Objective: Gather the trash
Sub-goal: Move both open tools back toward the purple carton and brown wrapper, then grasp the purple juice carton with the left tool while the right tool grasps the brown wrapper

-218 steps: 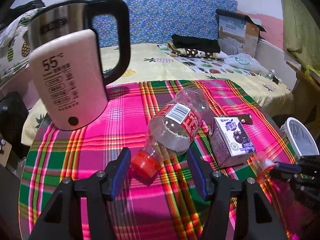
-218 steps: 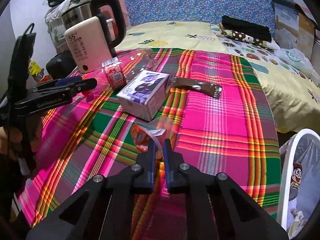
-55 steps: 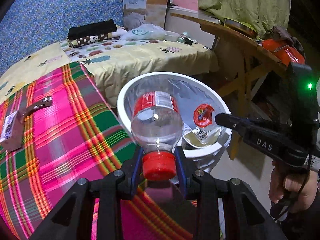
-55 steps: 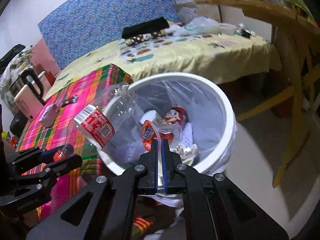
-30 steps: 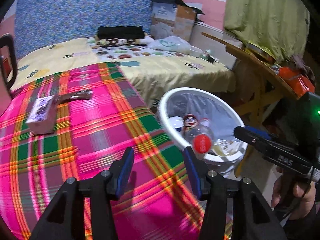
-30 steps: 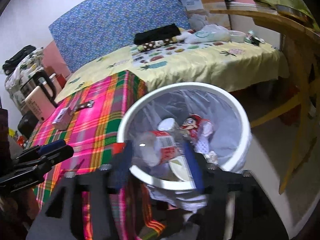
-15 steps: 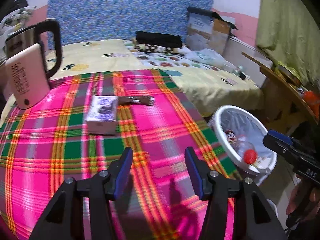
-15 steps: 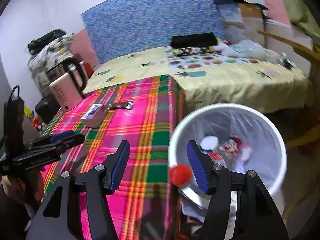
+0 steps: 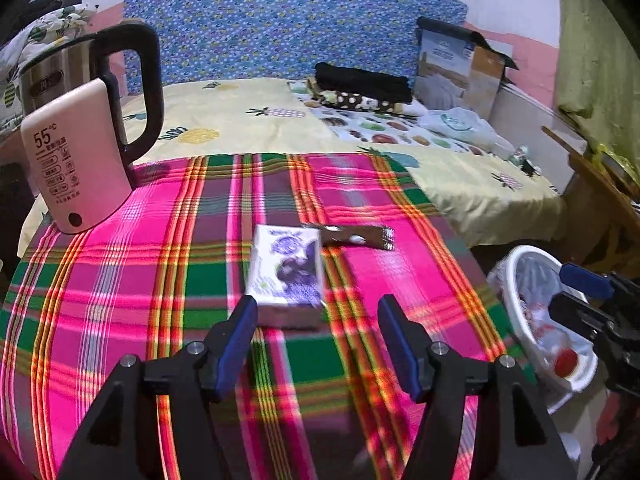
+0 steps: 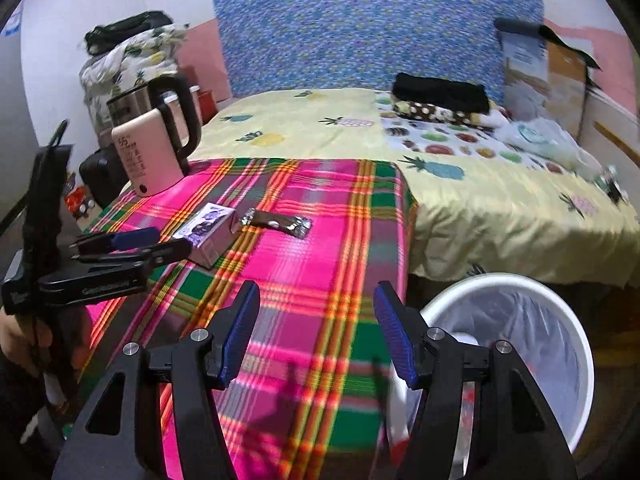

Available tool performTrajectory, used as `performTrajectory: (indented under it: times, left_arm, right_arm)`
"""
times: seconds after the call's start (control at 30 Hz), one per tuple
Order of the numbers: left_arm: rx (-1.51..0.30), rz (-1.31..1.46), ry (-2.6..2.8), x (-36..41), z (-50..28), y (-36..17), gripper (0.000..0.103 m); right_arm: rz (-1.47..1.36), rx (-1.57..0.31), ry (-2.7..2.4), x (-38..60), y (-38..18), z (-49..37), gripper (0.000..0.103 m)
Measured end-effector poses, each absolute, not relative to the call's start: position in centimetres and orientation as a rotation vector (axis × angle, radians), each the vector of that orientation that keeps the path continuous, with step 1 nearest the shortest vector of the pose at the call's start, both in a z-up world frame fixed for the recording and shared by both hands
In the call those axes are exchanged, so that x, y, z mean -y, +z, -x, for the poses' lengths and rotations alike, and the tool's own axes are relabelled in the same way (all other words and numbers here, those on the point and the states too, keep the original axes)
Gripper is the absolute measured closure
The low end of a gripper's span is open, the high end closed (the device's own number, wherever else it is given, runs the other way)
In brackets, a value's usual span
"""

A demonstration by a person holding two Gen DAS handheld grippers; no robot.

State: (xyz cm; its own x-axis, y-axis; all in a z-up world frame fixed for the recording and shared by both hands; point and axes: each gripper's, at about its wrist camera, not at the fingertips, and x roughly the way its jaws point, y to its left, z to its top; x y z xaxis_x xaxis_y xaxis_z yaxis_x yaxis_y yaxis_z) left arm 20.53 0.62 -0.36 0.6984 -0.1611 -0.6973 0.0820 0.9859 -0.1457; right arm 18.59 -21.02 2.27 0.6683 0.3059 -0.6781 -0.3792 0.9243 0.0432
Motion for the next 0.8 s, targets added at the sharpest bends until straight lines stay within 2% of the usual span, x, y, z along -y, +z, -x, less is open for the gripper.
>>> performTrajectory:
  times: [0.13,0.4,0.8]
  left_arm:
    - [-0.804,0.091,-0.088,-1.1,-22.4,-1.7,0.034]
    - [-0.854,0.123,-0.094,-1.9,-24.1,-3.1,0.035]
    - [-0.834,0.121,-0.06,-4.5,-24.9,-2.9,0.035]
  right_arm:
    - [0.138,-0.768,0.405,20.0,1.8,-20.3,0.042]
    - [0.196,-0.801,0.452,17.8,1.1,-23.6,0.042]
    - [0.289,-0.855,0.562,14.7,-0.8,-27.7,0.042]
